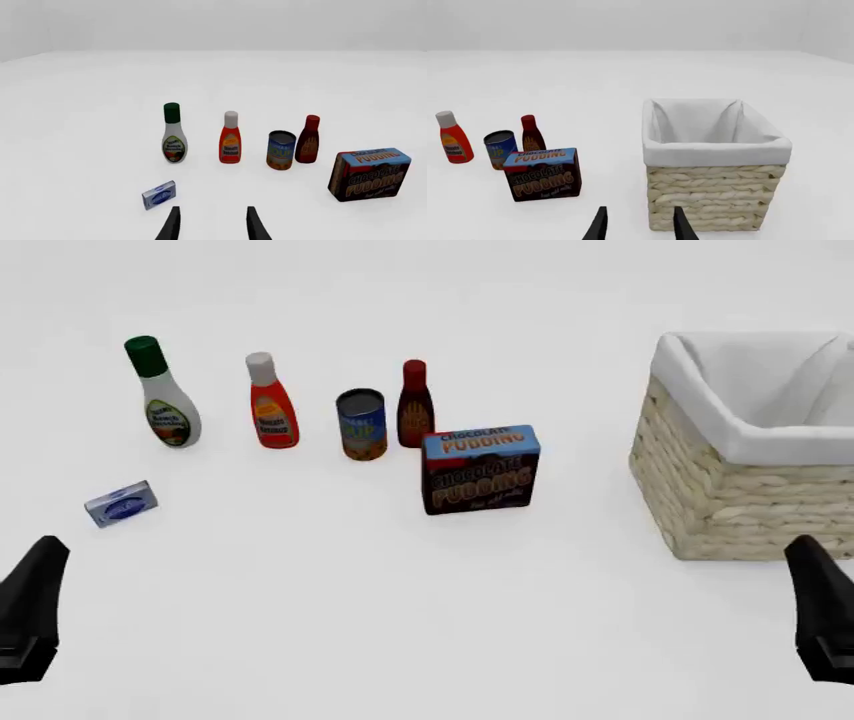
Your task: Pick the bbq sauce and place it in the basket.
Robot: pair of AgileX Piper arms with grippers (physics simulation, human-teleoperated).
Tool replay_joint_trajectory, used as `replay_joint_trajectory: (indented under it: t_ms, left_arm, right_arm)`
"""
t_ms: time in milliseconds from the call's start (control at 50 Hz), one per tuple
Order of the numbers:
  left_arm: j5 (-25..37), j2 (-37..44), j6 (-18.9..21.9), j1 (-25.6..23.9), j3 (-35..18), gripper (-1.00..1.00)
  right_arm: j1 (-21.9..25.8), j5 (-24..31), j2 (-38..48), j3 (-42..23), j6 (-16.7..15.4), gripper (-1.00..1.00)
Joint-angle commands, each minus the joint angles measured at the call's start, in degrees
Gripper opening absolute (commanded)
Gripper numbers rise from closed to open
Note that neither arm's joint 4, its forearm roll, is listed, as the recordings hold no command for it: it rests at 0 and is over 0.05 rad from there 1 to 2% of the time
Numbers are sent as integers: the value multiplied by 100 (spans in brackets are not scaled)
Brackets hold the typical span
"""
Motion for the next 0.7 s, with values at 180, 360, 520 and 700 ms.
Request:
replay_joint_trajectory:
  t_ms: [180,360,520,700]
  left_arm:
    - [0,0,0,0,0,100]
    - [0,0,0,0,0,100]
    - [0,0,0,0,0,100]
    - [0,0,0,0,0,100]
  right_arm:
    - [43,3,30,-10,-48,100]
    - [51,-10,45,-7,-64,100]
    - [168,61,134,-91,-186,100]
    - [254,450,124,-497,-219,100]
